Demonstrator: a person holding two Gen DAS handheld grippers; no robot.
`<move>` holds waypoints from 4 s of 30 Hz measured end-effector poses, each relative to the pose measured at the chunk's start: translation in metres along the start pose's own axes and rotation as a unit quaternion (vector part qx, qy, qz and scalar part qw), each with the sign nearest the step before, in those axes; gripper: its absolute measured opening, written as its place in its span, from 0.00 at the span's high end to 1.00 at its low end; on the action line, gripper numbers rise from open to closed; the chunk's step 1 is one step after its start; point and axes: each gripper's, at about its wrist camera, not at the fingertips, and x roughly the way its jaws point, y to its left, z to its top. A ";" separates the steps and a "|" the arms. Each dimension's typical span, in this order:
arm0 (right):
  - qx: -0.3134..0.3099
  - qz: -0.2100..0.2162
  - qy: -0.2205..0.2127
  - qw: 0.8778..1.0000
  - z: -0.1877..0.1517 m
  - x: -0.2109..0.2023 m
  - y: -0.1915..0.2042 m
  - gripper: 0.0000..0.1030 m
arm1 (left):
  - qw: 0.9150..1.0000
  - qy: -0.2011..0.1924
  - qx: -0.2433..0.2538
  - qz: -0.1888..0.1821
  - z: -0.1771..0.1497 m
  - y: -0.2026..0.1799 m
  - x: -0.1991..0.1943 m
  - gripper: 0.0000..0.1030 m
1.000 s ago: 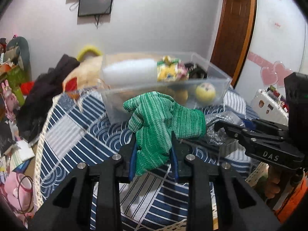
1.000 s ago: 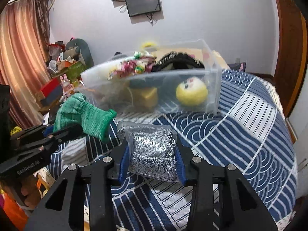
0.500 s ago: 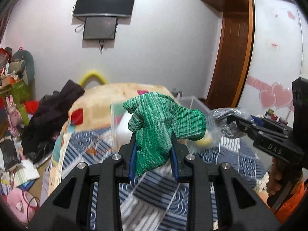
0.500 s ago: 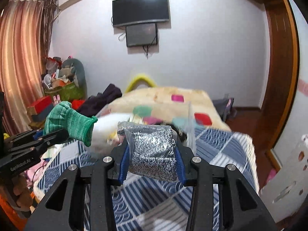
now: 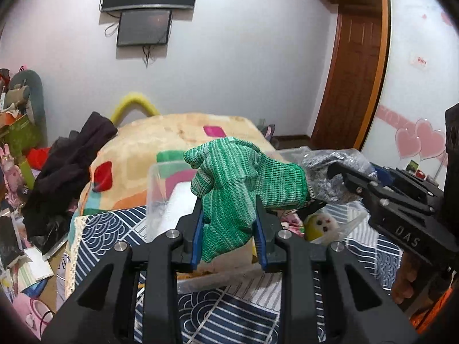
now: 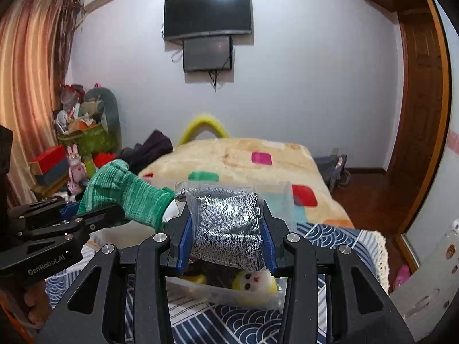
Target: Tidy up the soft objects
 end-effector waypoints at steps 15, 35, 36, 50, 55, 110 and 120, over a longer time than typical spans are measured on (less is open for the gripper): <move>0.006 0.001 0.072 0.997 -0.018 0.027 -0.011 0.40 | 1.000 0.026 0.009 0.003 -0.011 -0.008 0.021 0.40; 0.005 0.008 -0.062 0.998 0.008 -0.076 -0.004 0.01 | 0.996 -0.093 0.012 -0.005 -0.007 -0.016 -0.106 0.22; 0.006 0.007 -0.069 0.998 0.008 -0.081 -0.003 0.01 | 0.995 -0.100 0.015 -0.002 -0.008 -0.019 -0.112 0.22; -0.008 -0.001 -0.129 0.992 0.005 -0.128 0.019 0.00 | 0.986 -0.162 0.039 0.010 -0.024 -0.044 -0.175 0.04; -0.008 -0.001 -0.131 0.991 0.001 -0.133 0.021 0.00 | 0.984 -0.170 0.040 0.017 -0.026 -0.047 -0.182 0.02; -0.001 0.004 -0.135 0.991 -0.008 -0.143 0.026 0.00 | 0.987 -0.161 0.016 0.014 -0.027 -0.044 -0.179 0.02; 0.004 0.008 -0.129 0.992 -0.006 -0.145 0.027 0.00 | 0.986 -0.163 0.022 0.010 -0.029 -0.047 -0.180 0.02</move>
